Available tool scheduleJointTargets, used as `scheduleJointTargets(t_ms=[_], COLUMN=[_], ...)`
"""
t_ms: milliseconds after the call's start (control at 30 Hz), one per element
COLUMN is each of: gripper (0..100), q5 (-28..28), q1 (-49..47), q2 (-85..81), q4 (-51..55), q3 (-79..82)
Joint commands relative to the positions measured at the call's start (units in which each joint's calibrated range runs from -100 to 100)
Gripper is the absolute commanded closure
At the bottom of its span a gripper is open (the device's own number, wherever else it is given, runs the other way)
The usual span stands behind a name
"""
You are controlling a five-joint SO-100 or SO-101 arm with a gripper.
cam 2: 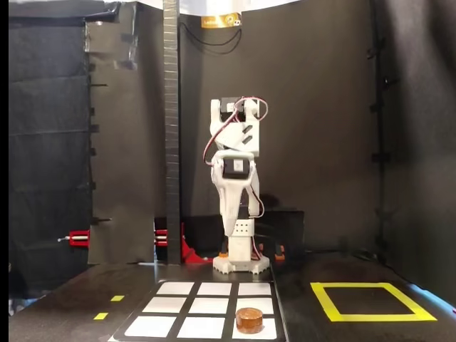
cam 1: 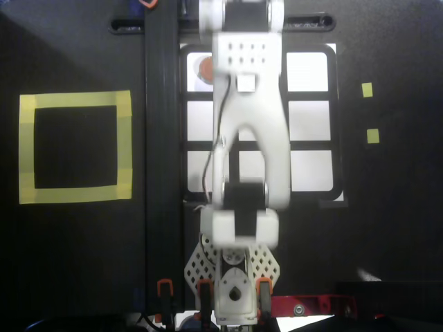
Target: Pick and place at Grid spot 1
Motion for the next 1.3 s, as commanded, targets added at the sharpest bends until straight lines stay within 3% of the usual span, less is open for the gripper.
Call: scheduleJointTargets(t_ms=[0,267,400,767,1100,1267], gripper=[100,100,100,100,100,100], q5=[-0.5,-0.6,-0.7,-1.4,-1.3,-1.3], q1=[0.0,-2.0,-2.7,-1.9,-2.7,-1.9], q2=[-11.5,-42.1,-59.1,-89.1,-89.1,-89.1], q4=[-8.5,-43.3,-50.8,-50.8,-39.6,-39.3], q3=[11.3,56.2,74.8,102.5,103.0,103.0])
